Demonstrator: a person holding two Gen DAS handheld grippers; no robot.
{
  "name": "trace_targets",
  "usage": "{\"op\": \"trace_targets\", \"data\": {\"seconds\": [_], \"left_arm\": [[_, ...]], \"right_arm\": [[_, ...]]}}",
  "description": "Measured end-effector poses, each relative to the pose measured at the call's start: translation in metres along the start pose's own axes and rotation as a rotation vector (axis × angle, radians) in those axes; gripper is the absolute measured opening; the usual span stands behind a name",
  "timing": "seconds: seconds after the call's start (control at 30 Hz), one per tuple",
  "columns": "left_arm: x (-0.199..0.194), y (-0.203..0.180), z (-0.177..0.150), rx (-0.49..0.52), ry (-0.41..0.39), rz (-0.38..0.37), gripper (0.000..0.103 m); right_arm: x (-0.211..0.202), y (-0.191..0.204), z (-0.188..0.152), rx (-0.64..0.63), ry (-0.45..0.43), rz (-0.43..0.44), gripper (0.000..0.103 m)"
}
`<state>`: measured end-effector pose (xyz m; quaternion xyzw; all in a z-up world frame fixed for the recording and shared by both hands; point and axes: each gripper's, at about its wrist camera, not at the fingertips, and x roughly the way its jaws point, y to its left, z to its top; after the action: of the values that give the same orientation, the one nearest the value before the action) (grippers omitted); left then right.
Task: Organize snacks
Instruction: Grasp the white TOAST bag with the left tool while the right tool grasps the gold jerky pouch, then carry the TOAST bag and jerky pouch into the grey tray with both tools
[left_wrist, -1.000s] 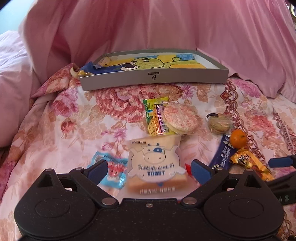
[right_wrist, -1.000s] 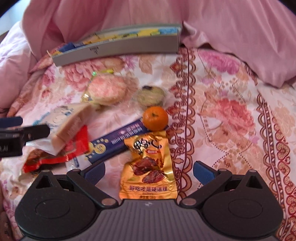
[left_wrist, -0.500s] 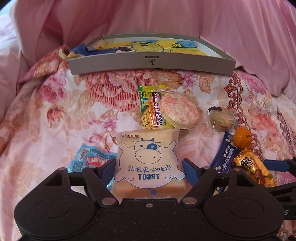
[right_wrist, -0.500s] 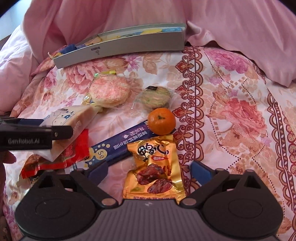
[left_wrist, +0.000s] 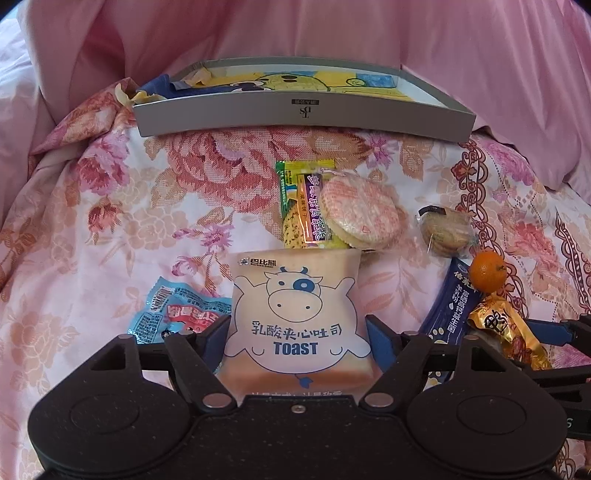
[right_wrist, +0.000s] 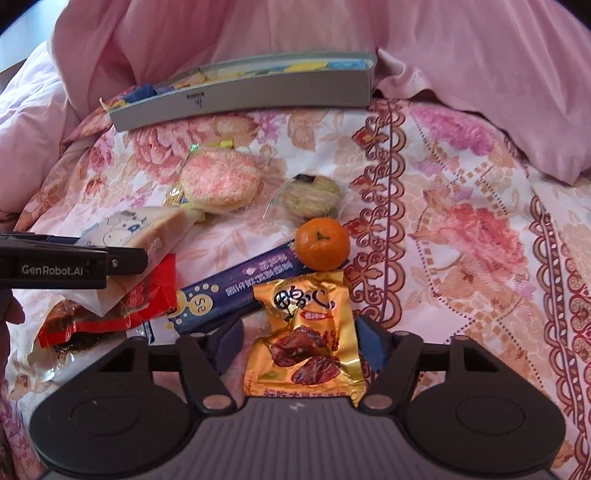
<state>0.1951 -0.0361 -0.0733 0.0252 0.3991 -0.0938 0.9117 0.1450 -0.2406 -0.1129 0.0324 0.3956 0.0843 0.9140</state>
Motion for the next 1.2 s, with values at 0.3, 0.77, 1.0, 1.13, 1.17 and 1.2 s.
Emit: {"op": "trace_targets", "data": {"seconds": [0.3, 0.77, 1.0, 1.13, 1.17, 1.2], "left_arm": [[-0.013, 0.002, -0.004, -0.035, 0.009, -0.012, 0.072], [-0.009, -0.008, -0.012, 0.036, 0.017, -0.02, 0.076], [-0.016, -0.005, -0.012, -0.005, 0.018, -0.014, 0.072], [-0.023, -0.007, -0.015, -0.013, 0.018, -0.007, 0.071], [-0.025, -0.008, -0.016, -0.012, 0.015, -0.005, 0.071], [-0.027, -0.009, -0.017, -0.009, 0.011, -0.002, 0.071]], "right_arm": [[-0.005, 0.001, 0.0, -0.011, -0.026, -0.003, 0.057], [-0.005, 0.008, 0.0, -0.036, -0.01, 0.04, 0.062], [-0.01, 0.014, -0.001, -0.076, -0.03, 0.013, 0.051], [-0.015, 0.026, -0.003, -0.157, -0.065, -0.013, 0.049], [-0.017, 0.029, -0.004, -0.181, -0.077, -0.018, 0.049], [-0.019, 0.033, -0.004, -0.205, -0.089, -0.025, 0.048]]}}
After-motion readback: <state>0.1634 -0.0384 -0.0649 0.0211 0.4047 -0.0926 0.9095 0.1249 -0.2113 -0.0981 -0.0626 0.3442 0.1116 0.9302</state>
